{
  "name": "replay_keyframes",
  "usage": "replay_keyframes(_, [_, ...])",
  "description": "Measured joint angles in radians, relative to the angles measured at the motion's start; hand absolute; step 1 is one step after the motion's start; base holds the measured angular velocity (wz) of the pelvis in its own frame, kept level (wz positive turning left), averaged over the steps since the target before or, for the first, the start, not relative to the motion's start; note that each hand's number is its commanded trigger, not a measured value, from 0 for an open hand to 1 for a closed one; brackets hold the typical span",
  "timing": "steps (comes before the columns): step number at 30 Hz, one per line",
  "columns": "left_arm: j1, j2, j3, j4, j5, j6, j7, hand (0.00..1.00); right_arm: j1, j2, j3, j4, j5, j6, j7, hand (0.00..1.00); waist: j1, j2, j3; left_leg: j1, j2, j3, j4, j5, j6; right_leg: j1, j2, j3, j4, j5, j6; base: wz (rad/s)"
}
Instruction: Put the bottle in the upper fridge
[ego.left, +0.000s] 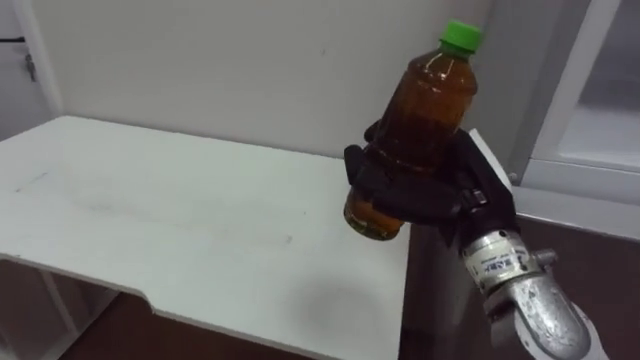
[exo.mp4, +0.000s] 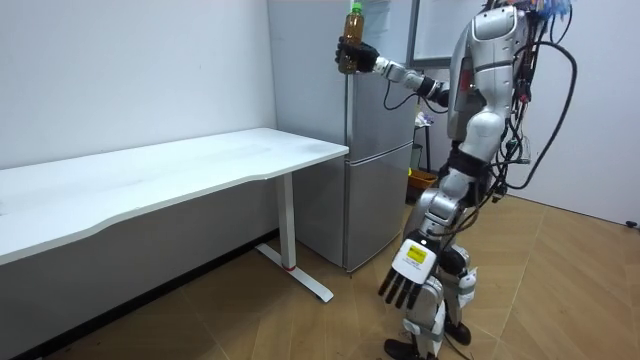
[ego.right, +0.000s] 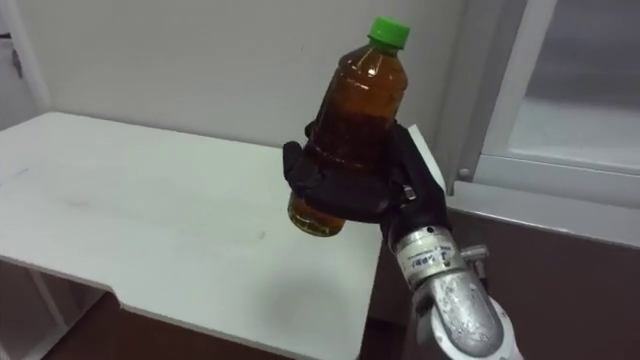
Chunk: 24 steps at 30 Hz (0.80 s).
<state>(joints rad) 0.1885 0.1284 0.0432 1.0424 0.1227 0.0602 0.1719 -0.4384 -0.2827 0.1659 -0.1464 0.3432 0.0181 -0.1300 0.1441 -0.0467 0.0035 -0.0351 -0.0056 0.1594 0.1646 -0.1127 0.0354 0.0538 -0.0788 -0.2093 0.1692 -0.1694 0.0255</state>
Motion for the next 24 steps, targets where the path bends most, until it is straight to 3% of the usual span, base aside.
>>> replay_keyframes(5, [-0.001,0.000,0.002,0.003,0.000,-0.016,0.015,0.00,0.042,-0.014,-0.054,-0.098,-0.026,0.000,0.002,1.00,-0.038,0.002,-0.0006,0.014,0.009,0.027,-0.001,-0.006,-0.004,-0.001,0.007,0.030,0.003,0.002,-0.003,-0.20])
replay_keyframes(8, [-0.004,0.000,0.002,0.018,0.000,-0.029,0.012,0.00,0.062,-0.038,-0.112,-0.129,-0.033,0.000,-0.001,1.00,-0.057,0.001,-0.0011,0.021,0.012,0.028,0.000,-0.008,-0.006,0.000,0.009,0.029,0.005,0.002,-0.004,-0.14])
replay_keyframes(14, [0.000,0.000,0.011,0.030,-0.003,-0.032,0.009,0.00,0.070,-0.038,-0.186,-0.138,-0.009,0.000,-0.043,1.00,-0.087,-0.005,-0.0053,0.031,0.010,0.029,0.000,-0.010,-0.010,0.003,0.013,0.033,0.000,0.004,-0.007,-0.09])
replay_keyframes(24, [0.004,0.001,0.032,0.025,-0.001,-0.046,0.014,0.00,0.101,-0.039,-0.268,-0.142,0.056,0.000,-0.097,1.00,-0.096,-0.012,-0.0074,0.031,0.010,0.031,0.000,-0.011,-0.012,0.000,0.015,0.042,-0.002,0.004,-0.007,-0.01])
